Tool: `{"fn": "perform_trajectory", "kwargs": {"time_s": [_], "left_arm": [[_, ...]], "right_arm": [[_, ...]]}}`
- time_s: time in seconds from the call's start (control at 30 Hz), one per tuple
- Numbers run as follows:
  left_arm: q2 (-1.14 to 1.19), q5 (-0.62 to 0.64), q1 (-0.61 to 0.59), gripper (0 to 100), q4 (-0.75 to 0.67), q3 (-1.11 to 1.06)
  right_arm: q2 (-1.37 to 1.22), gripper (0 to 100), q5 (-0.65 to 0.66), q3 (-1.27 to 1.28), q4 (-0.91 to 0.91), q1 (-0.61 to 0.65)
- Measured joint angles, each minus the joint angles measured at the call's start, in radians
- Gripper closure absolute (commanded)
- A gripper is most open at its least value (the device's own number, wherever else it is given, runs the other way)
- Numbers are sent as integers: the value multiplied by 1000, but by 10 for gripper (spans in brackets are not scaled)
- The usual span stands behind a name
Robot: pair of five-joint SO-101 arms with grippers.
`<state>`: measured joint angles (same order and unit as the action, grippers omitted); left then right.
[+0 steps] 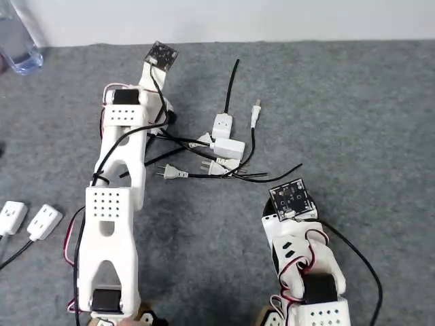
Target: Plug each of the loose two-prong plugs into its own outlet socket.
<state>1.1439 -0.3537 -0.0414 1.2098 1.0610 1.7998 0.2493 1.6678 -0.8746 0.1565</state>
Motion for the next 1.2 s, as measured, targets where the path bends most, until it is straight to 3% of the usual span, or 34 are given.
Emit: {"fn": "perform_trajectory", "kwargs": {"time_s": [0.27, 0.57, 0.8, 0.9, 1.1, 1.2], "left_arm": [[21, 0, -3, 734, 0, 0], [21, 0, 0, 991, 2, 0], [21, -17, -25, 988, 14, 0], [23, -49, -41, 988, 110, 63], [23, -132, -77, 988, 456, 391], [17, -118, -109, 988, 512, 514]], "right_arm": [[0, 819, 0, 0, 0, 0], [0, 819, 0, 0, 0, 0], [0, 819, 0, 0, 0, 0], [0, 819, 0, 0, 0, 0], [0, 820, 0, 0, 0, 0], [0, 820, 0, 0, 0, 0]]}}
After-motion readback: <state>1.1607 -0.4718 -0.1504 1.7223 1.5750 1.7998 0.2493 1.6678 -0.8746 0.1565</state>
